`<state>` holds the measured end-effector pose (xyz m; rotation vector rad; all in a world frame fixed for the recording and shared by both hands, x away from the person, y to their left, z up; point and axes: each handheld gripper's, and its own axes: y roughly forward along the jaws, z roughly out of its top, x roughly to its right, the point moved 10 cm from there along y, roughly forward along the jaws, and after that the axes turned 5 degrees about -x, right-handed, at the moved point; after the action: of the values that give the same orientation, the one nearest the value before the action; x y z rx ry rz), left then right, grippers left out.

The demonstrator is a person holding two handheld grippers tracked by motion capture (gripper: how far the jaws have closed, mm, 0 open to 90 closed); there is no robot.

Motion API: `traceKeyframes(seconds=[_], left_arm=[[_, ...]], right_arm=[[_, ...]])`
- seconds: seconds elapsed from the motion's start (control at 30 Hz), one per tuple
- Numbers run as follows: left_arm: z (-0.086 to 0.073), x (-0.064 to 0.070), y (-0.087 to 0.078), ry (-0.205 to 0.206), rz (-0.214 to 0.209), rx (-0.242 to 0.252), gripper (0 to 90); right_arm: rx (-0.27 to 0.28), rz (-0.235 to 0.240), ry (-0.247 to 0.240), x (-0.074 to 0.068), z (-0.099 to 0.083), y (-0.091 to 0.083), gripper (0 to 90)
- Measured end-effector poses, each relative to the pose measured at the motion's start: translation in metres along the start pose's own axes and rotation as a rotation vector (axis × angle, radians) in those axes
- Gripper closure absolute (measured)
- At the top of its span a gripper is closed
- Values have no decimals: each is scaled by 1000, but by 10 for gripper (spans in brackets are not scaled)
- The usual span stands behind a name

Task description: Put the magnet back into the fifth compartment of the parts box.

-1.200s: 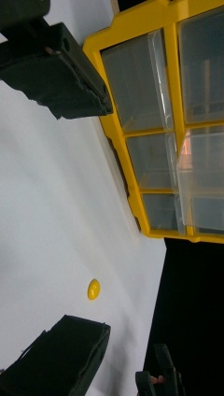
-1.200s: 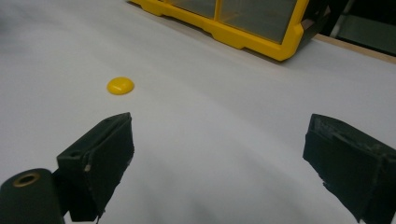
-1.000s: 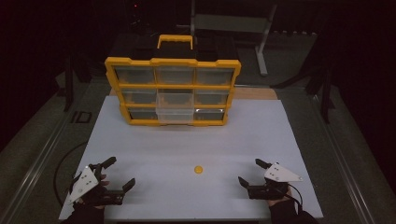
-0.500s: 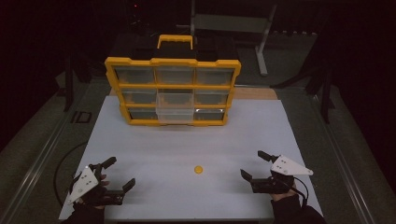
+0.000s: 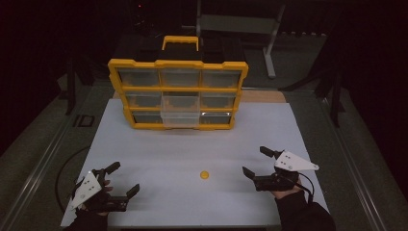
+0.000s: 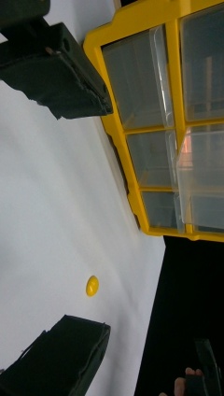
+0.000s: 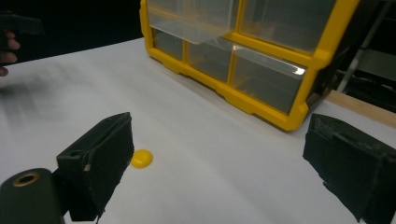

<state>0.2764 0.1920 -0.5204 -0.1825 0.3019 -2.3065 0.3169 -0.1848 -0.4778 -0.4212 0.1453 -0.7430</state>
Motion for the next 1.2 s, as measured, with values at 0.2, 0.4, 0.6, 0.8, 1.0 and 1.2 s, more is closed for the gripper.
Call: traceKeyframes(seconds=[0.2, 0.4, 0.6, 0.8, 1.0, 1.2], left_arm=[[0, 1, 0, 2, -2, 1, 2], [0, 1, 0, 2, -2, 1, 2], [0, 1, 0, 0, -2, 2, 2], [0, 1, 0, 2, -3, 2, 2], [0, 1, 0, 0, -3, 0, 2], [0, 1, 0, 1, -4, 1, 2]], right_arm=[[-13, 29, -13, -4, 7, 8, 85], [-24, 56, -25, -9, 11, 19, 85], [-36, 81, -40, -16, 14, 30, 85], [-43, 112, -46, -23, 17, 42, 85], [-54, 140, -55, -31, 17, 53, 85], [-66, 156, -63, -36, 16, 61, 85]])
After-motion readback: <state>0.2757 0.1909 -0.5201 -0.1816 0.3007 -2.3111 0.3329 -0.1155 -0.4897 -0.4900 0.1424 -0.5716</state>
